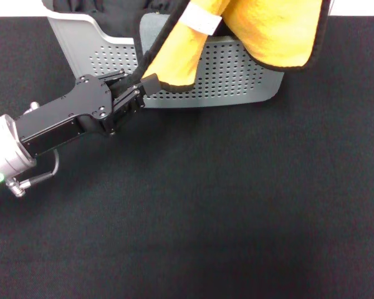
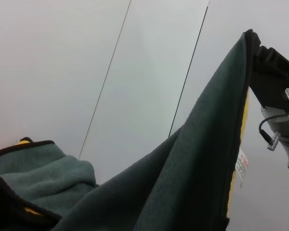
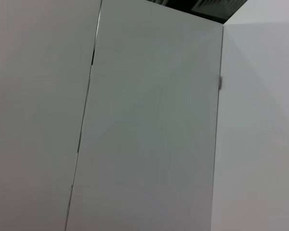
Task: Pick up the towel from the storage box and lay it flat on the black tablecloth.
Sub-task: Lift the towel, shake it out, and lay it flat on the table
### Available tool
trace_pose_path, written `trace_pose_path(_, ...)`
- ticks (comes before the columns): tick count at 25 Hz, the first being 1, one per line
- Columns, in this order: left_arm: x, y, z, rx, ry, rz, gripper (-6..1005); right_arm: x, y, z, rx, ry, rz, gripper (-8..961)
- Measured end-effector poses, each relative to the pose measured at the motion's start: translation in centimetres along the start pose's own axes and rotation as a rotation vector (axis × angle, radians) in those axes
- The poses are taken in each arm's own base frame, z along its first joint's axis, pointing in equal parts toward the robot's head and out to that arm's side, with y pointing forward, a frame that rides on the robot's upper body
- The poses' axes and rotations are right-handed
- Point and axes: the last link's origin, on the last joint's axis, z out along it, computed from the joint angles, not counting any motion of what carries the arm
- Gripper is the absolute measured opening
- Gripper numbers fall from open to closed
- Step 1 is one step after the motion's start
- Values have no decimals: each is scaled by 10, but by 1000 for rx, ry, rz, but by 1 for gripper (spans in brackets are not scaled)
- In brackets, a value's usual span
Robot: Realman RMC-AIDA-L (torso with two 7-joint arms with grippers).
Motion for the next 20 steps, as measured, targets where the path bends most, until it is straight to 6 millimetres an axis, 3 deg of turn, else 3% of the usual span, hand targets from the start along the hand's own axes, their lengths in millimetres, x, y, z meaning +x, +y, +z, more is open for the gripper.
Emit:
trace_pose_path(14, -3, 6, -2, -33, 20, -4, 129, 5, 4, -5, -6, -6, 21, 19)
trace_pose_path(17, -2, 7, -6, -44, 49, -12, 125, 13, 12, -9, -29, 9, 45, 19)
trace_pose_path(20, 5, 10, -15, -74, 100, -11, 72, 22, 32, -17, -86, -14, 99, 19)
